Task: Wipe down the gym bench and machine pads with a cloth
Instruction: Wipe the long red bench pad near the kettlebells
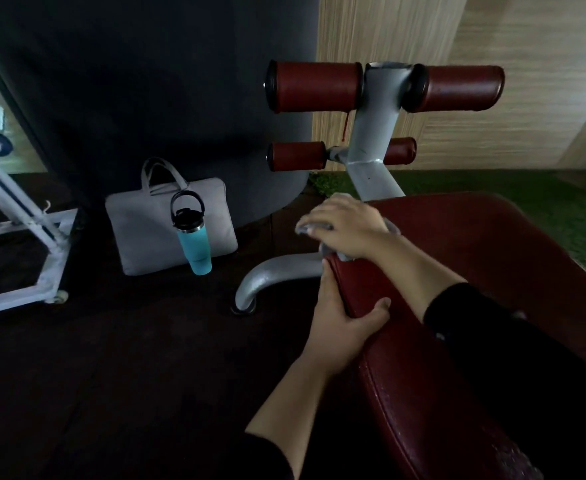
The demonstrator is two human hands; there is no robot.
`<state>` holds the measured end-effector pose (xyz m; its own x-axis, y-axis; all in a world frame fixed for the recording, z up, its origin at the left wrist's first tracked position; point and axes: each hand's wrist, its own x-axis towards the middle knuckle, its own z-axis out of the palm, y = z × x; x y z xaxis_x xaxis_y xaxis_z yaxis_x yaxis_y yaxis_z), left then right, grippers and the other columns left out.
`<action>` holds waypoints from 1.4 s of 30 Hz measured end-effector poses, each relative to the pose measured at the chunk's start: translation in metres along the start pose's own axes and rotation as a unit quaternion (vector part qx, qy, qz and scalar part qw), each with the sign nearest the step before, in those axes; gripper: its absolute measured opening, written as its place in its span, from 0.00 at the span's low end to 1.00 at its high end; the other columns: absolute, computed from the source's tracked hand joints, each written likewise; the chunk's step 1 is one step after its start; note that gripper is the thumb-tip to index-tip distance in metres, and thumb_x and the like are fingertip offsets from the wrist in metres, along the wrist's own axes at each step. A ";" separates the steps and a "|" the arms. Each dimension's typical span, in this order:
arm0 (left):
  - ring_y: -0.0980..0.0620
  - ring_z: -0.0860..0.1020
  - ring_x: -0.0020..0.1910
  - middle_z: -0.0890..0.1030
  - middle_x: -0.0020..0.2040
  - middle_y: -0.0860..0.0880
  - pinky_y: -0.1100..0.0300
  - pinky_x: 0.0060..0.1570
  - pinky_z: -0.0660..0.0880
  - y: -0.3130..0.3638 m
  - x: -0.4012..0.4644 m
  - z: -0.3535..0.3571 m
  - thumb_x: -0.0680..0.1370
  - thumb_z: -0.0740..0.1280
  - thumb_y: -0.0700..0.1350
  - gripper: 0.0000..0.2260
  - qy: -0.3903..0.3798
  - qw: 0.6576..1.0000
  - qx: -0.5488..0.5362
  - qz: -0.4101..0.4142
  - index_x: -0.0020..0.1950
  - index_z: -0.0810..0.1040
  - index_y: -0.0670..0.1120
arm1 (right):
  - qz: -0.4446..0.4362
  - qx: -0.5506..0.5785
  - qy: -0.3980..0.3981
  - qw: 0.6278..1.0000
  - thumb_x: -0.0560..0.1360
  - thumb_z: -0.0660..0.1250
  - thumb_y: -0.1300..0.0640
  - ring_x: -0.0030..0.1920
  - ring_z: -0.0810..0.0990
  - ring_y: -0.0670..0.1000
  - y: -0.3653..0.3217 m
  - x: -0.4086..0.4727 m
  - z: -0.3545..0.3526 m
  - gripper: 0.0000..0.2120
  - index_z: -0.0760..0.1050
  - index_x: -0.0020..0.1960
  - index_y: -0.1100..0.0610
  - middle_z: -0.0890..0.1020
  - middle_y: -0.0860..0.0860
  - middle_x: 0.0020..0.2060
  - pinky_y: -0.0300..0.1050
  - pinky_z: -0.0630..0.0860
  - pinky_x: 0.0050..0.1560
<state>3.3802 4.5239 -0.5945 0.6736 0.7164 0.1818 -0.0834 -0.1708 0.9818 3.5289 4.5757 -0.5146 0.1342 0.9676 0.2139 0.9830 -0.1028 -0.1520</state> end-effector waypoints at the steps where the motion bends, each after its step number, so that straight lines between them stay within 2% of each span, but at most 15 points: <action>1: 0.56 0.75 0.64 0.74 0.67 0.54 0.51 0.63 0.74 0.001 0.000 -0.001 0.70 0.74 0.55 0.37 -0.003 1.000 0.007 0.001 0.74 0.60 0.58 | -0.032 0.013 0.012 0.999 0.75 0.55 0.40 0.62 0.69 0.45 -0.003 -0.010 0.003 0.17 0.76 0.59 0.37 0.76 0.39 0.57 0.45 0.69 0.59; 3: 0.56 0.73 0.66 0.73 0.68 0.54 0.50 0.64 0.73 0.001 0.001 -0.002 0.69 0.74 0.57 0.38 -0.002 1.000 0.023 0.000 0.75 0.59 0.56 | -0.070 0.054 0.041 0.995 0.77 0.59 0.45 0.64 0.69 0.45 -0.001 -0.032 0.004 0.14 0.77 0.60 0.40 0.76 0.41 0.59 0.44 0.66 0.63; 5: 0.56 0.70 0.69 0.69 0.72 0.54 0.50 0.67 0.71 0.001 0.001 -0.004 0.68 0.73 0.64 0.44 -0.002 0.999 0.050 -0.011 0.77 0.55 0.58 | -0.065 0.068 0.054 0.994 0.78 0.62 0.48 0.69 0.65 0.45 0.006 -0.049 0.002 0.15 0.76 0.63 0.44 0.75 0.42 0.64 0.45 0.62 0.69; 8: 0.55 0.64 0.73 0.64 0.75 0.53 0.50 0.70 0.67 0.009 0.000 -0.006 0.66 0.70 0.69 0.47 -0.011 0.991 0.130 -0.020 0.78 0.52 0.56 | 0.002 0.076 0.053 0.996 0.76 0.58 0.41 0.74 0.59 0.46 0.014 -0.063 -0.002 0.20 0.71 0.67 0.40 0.70 0.42 0.69 0.53 0.60 0.72; 11: 0.48 0.56 0.76 0.55 0.78 0.48 0.47 0.73 0.61 0.022 0.002 -0.014 0.66 0.64 0.72 0.50 -0.013 0.970 0.244 -0.018 0.79 0.50 0.48 | 0.099 0.075 0.051 0.991 0.76 0.60 0.41 0.76 0.53 0.51 0.010 -0.077 -0.011 0.21 0.66 0.69 0.35 0.60 0.45 0.75 0.57 0.64 0.70; 13: 0.46 0.57 0.76 0.55 0.78 0.45 0.45 0.72 0.62 0.029 0.004 -0.021 0.67 0.58 0.74 0.49 -0.010 0.958 0.287 -0.001 0.78 0.54 0.46 | 0.176 0.040 0.038 0.983 0.77 0.60 0.39 0.77 0.45 0.54 0.005 -0.087 -0.016 0.23 0.61 0.71 0.33 0.51 0.46 0.77 0.57 0.62 0.71; 14: 0.45 0.59 0.75 0.58 0.77 0.44 0.45 0.71 0.63 0.033 0.007 -0.024 0.68 0.56 0.74 0.47 -0.007 0.954 0.301 0.007 0.78 0.56 0.45 | 0.213 0.024 0.032 0.976 0.76 0.59 0.37 0.77 0.43 0.56 0.002 -0.090 -0.018 0.25 0.58 0.72 0.32 0.50 0.47 0.78 0.58 0.60 0.71; 15: 0.44 0.62 0.73 0.60 0.76 0.43 0.44 0.70 0.64 0.036 0.010 -0.026 0.70 0.55 0.72 0.44 -0.005 0.949 0.315 0.014 0.77 0.59 0.44 | 0.244 0.009 0.027 0.969 0.76 0.57 0.35 0.77 0.45 0.57 -0.002 -0.093 -0.021 0.26 0.56 0.73 0.33 0.52 0.49 0.77 0.58 0.60 0.71; 18: 0.41 0.63 0.72 0.62 0.75 0.42 0.44 0.70 0.63 0.047 0.017 -0.028 0.79 0.58 0.61 0.31 -0.007 0.930 0.366 0.017 0.76 0.61 0.43 | 0.290 -0.060 0.014 0.955 0.78 0.53 0.36 0.71 0.59 0.62 -0.012 -0.094 -0.026 0.26 0.55 0.74 0.36 0.62 0.54 0.73 0.56 0.63 0.65; 23: 0.40 0.66 0.70 0.65 0.73 0.44 0.41 0.66 0.65 0.059 0.029 -0.029 0.82 0.56 0.55 0.24 -0.004 0.891 0.454 0.022 0.74 0.64 0.45 | 0.293 -0.084 0.048 0.951 0.79 0.56 0.47 0.64 0.64 0.63 -0.028 -0.087 -0.024 0.22 0.61 0.73 0.44 0.67 0.57 0.66 0.55 0.66 0.61; 29: 0.42 0.67 0.68 0.68 0.71 0.47 0.41 0.65 0.66 0.078 0.055 -0.045 0.82 0.54 0.53 0.21 -0.044 0.850 0.525 -0.017 0.73 0.64 0.48 | 0.297 -0.072 0.102 0.947 0.79 0.58 0.48 0.62 0.68 0.63 -0.022 -0.086 -0.019 0.22 0.64 0.72 0.49 0.70 0.59 0.62 0.58 0.70 0.56; 32: 0.43 0.69 0.67 0.70 0.69 0.47 0.42 0.65 0.65 0.095 0.057 -0.054 0.82 0.54 0.53 0.19 -0.083 0.832 0.547 -0.044 0.72 0.66 0.50 | 0.296 -0.045 0.077 0.951 0.80 0.58 0.47 0.60 0.70 0.60 -0.027 -0.087 -0.028 0.22 0.63 0.73 0.47 0.72 0.57 0.61 0.54 0.73 0.48; 34: 0.43 0.68 0.69 0.70 0.70 0.47 0.41 0.68 0.63 0.117 0.051 -0.061 0.82 0.53 0.54 0.20 -0.101 0.826 0.551 -0.062 0.73 0.64 0.50 | 0.296 -0.010 0.065 0.953 0.80 0.57 0.47 0.60 0.71 0.58 -0.037 -0.086 -0.046 0.21 0.64 0.73 0.46 0.73 0.55 0.61 0.51 0.73 0.45; 37: 0.44 0.65 0.71 0.68 0.73 0.46 0.40 0.71 0.58 0.162 0.038 -0.072 0.83 0.52 0.53 0.21 -0.123 0.825 0.546 -0.078 0.75 0.62 0.48 | 0.277 -0.002 0.032 0.960 0.80 0.58 0.46 0.59 0.73 0.59 -0.063 -0.085 -0.084 0.21 0.67 0.71 0.47 0.75 0.55 0.59 0.52 0.76 0.44; 42: 0.48 0.66 0.71 0.69 0.72 0.50 0.45 0.71 0.57 0.251 0.008 -0.103 0.82 0.52 0.51 0.20 -0.104 0.828 0.534 -0.135 0.75 0.64 0.50 | 0.252 0.016 -0.001 0.968 0.78 0.62 0.46 0.53 0.77 0.62 -0.135 -0.080 -0.168 0.17 0.75 0.64 0.51 0.79 0.57 0.52 0.53 0.77 0.40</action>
<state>3.2890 4.5567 -0.3408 0.6831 0.7129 -0.1587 0.7131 -0.6041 0.3556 3.4066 4.4736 -0.3493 0.5957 0.7966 0.1028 0.7880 -0.5549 -0.2667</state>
